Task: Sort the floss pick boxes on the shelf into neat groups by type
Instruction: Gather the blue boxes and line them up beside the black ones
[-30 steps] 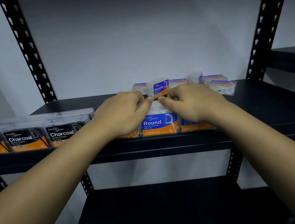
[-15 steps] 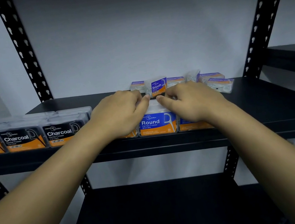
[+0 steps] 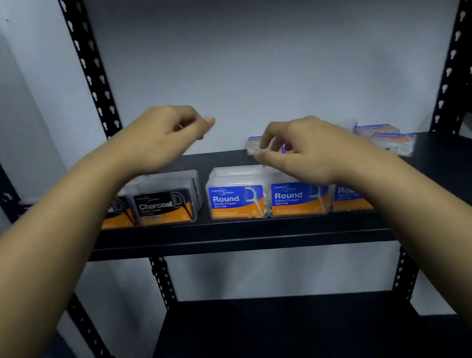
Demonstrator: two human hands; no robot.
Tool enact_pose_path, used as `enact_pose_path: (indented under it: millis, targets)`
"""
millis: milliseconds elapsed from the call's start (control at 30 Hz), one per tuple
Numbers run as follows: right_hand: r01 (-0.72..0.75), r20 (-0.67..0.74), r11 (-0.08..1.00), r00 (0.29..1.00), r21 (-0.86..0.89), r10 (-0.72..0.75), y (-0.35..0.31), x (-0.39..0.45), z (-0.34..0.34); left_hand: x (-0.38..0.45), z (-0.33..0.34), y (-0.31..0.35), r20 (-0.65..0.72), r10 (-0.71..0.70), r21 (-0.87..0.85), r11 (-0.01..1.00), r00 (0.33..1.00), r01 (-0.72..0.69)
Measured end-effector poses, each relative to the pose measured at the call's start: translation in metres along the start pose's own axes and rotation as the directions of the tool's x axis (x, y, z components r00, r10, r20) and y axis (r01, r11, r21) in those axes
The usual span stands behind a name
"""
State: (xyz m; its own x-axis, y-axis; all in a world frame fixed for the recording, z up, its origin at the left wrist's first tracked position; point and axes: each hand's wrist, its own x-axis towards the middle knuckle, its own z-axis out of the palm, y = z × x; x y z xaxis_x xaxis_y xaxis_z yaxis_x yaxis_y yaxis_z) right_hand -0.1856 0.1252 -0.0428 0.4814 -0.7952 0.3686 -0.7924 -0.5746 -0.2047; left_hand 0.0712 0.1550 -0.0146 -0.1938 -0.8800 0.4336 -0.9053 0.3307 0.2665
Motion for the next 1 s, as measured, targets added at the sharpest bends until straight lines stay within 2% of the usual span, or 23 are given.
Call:
enact_pose_path:
  millis: [200,300,367,600,833,1000]
  targets:
    - [0.155,0.081,0.988,0.984,0.022,-0.157,-0.061,0.032,0.011,-0.023,-0.047,-0.059,0.222,-0.04,-0.117,0.991,0.974,0.067]
    - [0.202,0.172,0.979,0.966,-0.03,-0.194,-0.085,0.048,0.021,-0.031,-0.06,-0.085,0.406,-0.103,-0.017,0.993,0.908,0.121]
    - [0.227,0.231,0.971,0.951,-0.073,-0.205,-0.098,0.057,0.028,-0.033,-0.058,-0.099,0.467,-0.155,0.074,0.988,0.871,0.136]
    - [0.233,0.379,0.962,0.911,-0.141,-0.165,-0.129,0.08,0.046,-0.031,-0.049,-0.115,0.563,-0.213,0.138,0.977,0.799,0.163]
    - [0.218,0.394,0.967,0.907,-0.132,-0.15,-0.133,0.087,0.054,-0.03,-0.041,-0.127,0.527,-0.156,0.052,0.987,0.836,0.152]
    - [0.221,0.379,0.963,0.913,-0.156,-0.149,-0.135,0.086,0.055,-0.03,-0.041,-0.127,0.543,-0.118,-0.012,0.989,0.831,0.149]
